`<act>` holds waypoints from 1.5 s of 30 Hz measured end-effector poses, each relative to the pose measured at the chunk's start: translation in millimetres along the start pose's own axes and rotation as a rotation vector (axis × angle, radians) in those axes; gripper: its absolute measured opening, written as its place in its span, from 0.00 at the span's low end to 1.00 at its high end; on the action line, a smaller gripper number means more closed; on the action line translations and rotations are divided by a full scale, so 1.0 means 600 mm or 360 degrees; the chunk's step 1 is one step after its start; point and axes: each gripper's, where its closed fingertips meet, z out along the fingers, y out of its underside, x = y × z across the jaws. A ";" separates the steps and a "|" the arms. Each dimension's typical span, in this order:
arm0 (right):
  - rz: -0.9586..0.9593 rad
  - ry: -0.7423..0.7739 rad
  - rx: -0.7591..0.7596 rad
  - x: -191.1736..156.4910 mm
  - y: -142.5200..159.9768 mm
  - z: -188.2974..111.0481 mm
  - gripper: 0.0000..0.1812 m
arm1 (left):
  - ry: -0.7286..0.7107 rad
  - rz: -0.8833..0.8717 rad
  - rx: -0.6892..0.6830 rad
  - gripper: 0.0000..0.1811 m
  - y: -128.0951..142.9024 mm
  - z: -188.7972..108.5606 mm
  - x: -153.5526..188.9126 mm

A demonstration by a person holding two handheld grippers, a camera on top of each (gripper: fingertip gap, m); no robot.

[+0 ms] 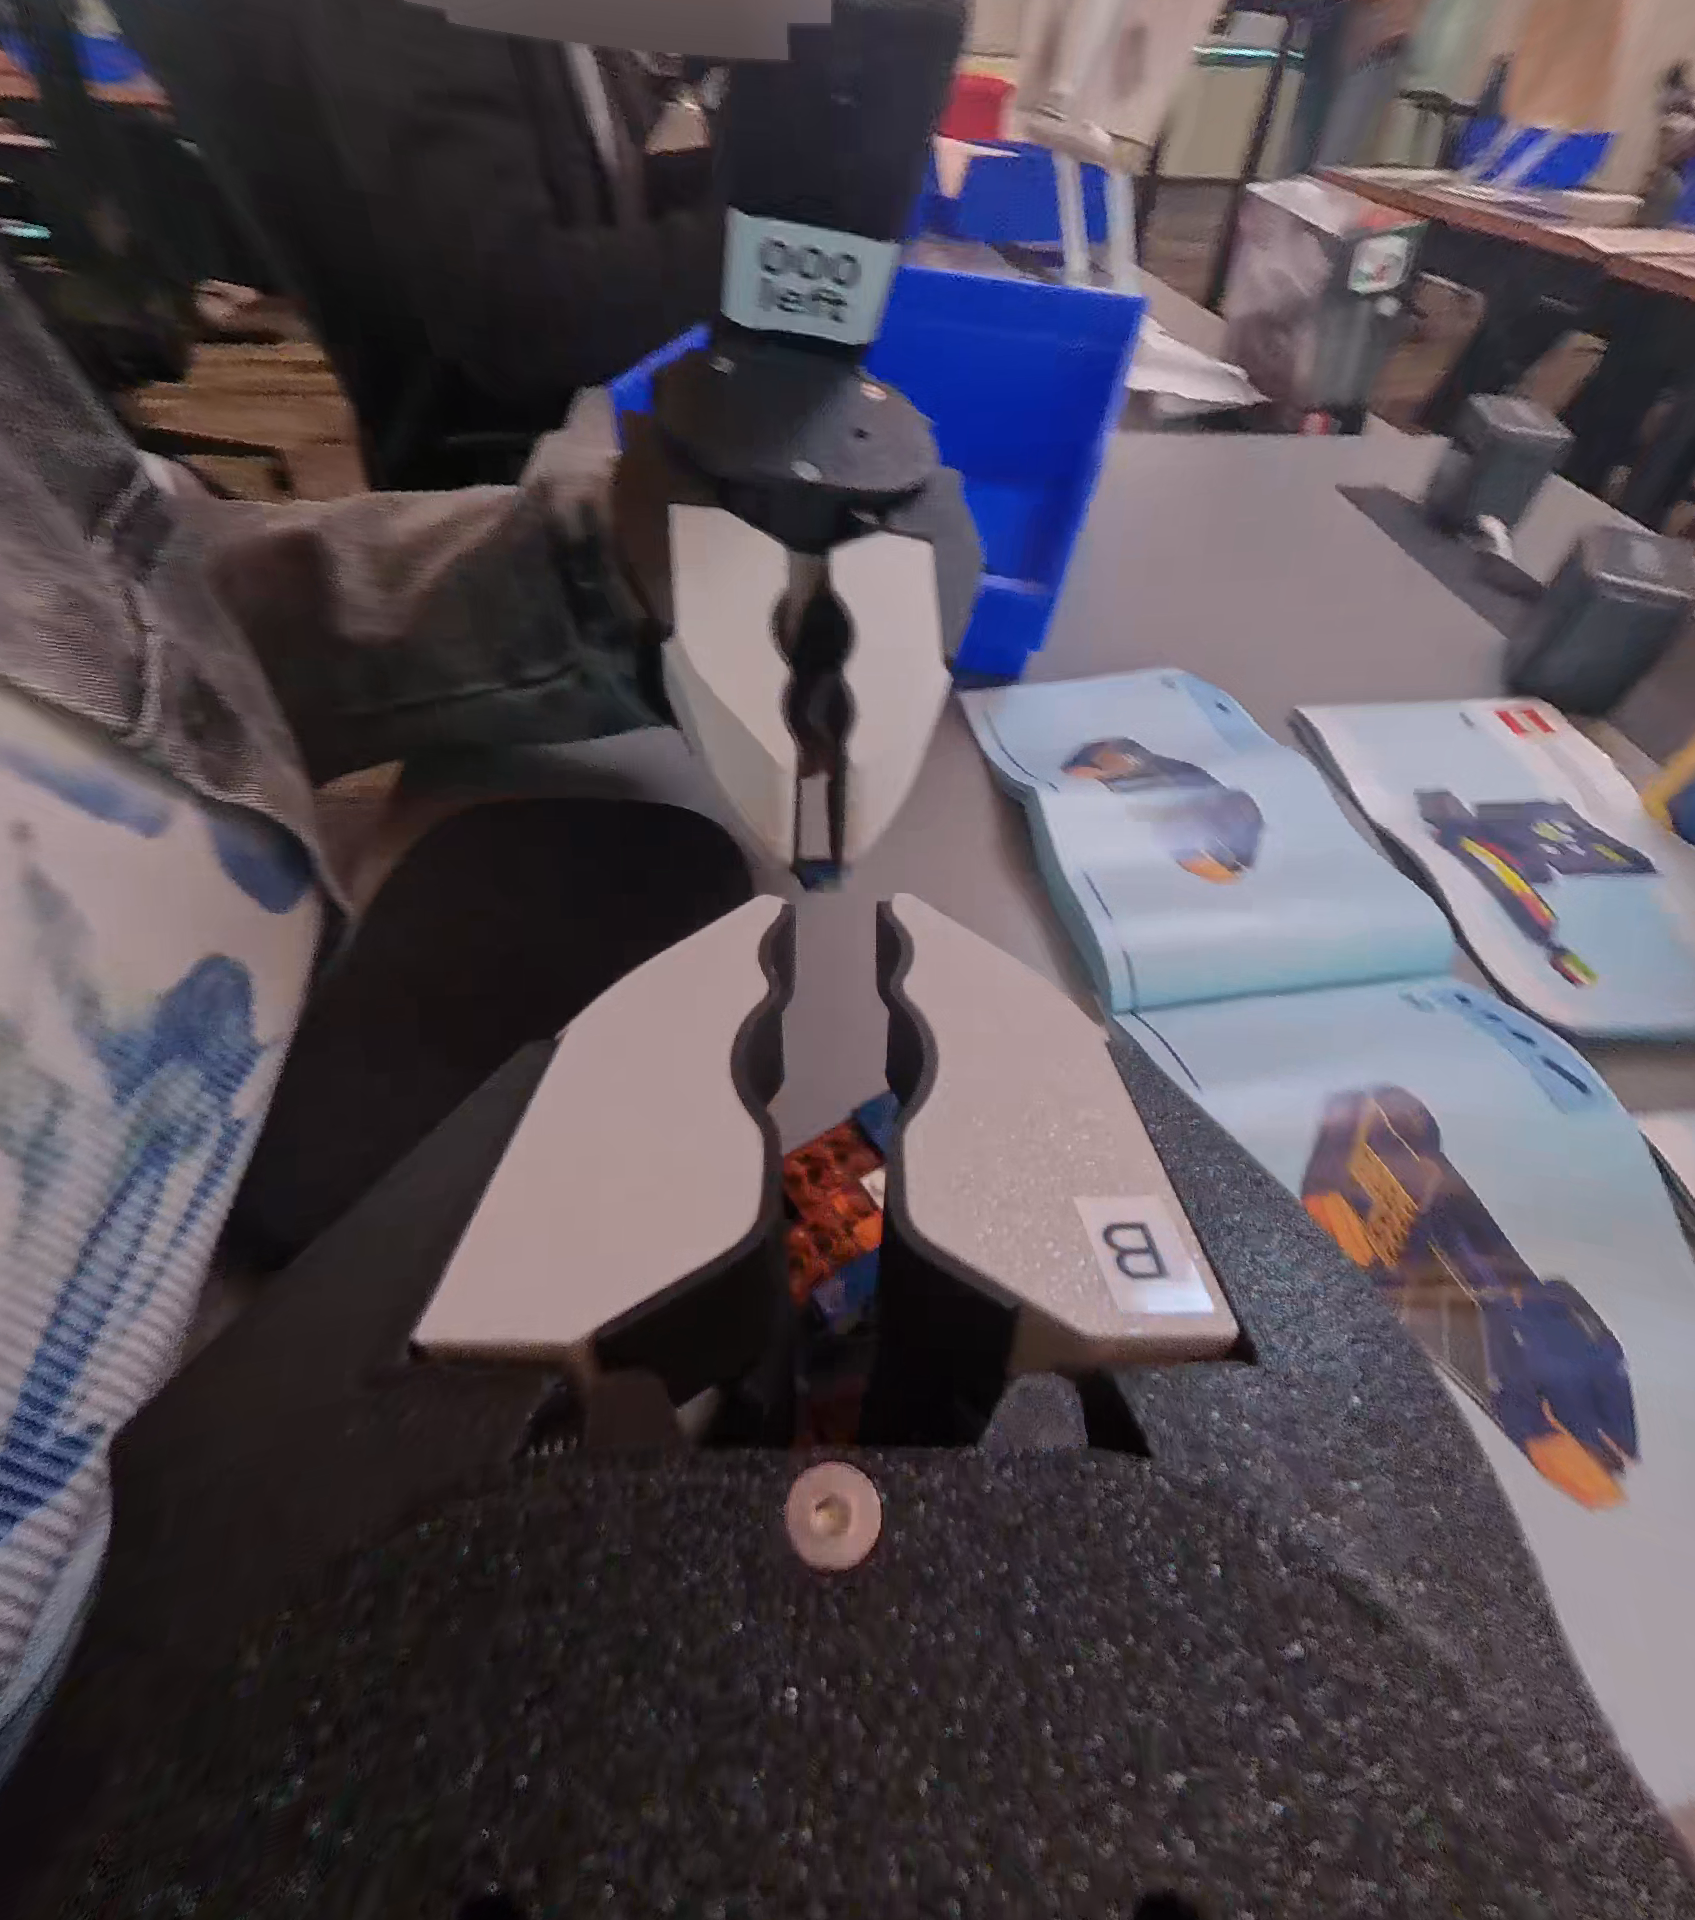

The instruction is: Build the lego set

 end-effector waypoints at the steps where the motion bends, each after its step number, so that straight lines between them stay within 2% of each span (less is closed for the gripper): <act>1: -0.0017 -0.0062 -0.0001 -0.008 -0.003 0.000 0.08 | 0.0034 0.0011 -0.0018 0.04 -0.002 0.007 0.004; 7: -0.0103 -0.0085 -0.0126 -0.014 0.014 -0.003 0.06 | 0.0126 0.0081 -0.0081 0.04 -0.014 0.039 0.014; 12: -0.0058 0.0042 -0.0108 -0.010 0.024 -0.026 0.04 | 0.0172 0.0079 -0.0122 0.05 -0.018 0.057 0.015; 13: -0.0024 0.0094 -0.0120 -0.007 0.031 -0.037 0.04 | 0.0141 0.0071 -0.0146 0.10 -0.016 0.060 0.006; 17: 0.0270 0.0484 -0.0235 0.027 0.096 -0.113 0.04 | -0.0006 0.0198 -0.0410 0.42 0.025 0.063 -0.036; 20: 0.0537 0.0714 -0.0312 0.042 0.145 -0.163 0.04 | -0.0077 0.0413 -0.0744 0.50 0.082 0.064 -0.065; 23: 0.0687 0.0785 -0.0358 0.048 0.173 -0.177 0.04 | 0.0024 0.0519 -0.0927 0.48 0.124 0.071 -0.070; 25: 0.0726 0.0813 -0.0384 0.056 0.180 -0.175 0.04 | 0.0103 0.0530 -0.0924 0.43 0.131 0.078 -0.064; 27: 0.0728 0.0859 -0.0381 0.064 0.178 -0.175 0.04 | 0.0127 0.0511 -0.0897 0.33 0.130 0.083 -0.060; 30: 0.0738 0.1022 -0.0379 0.077 0.176 -0.185 0.04 | 0.0068 0.0377 -0.0866 0.29 0.128 0.096 -0.054; 32: 0.0728 0.1133 -0.0399 0.082 0.179 -0.192 0.04 | -0.0027 0.0294 -0.0861 0.27 0.127 0.106 -0.050; 36: 0.0685 0.1351 -0.0430 0.098 0.179 -0.203 0.04 | -0.0205 0.0204 -0.0947 0.29 0.131 0.111 -0.048; 40: 0.0725 0.1373 -0.0474 0.105 0.178 -0.184 0.04 | -0.0209 0.0112 -0.0994 0.29 0.130 0.109 -0.047; 42: 0.0751 0.1359 -0.0487 0.102 0.175 -0.171 0.04 | -0.0114 0.0072 -0.0947 0.29 0.119 0.100 -0.046; 45: 0.0757 0.1380 -0.0546 0.098 0.180 -0.160 0.04 | -0.0079 0.0032 -0.0729 0.29 0.065 0.078 -0.069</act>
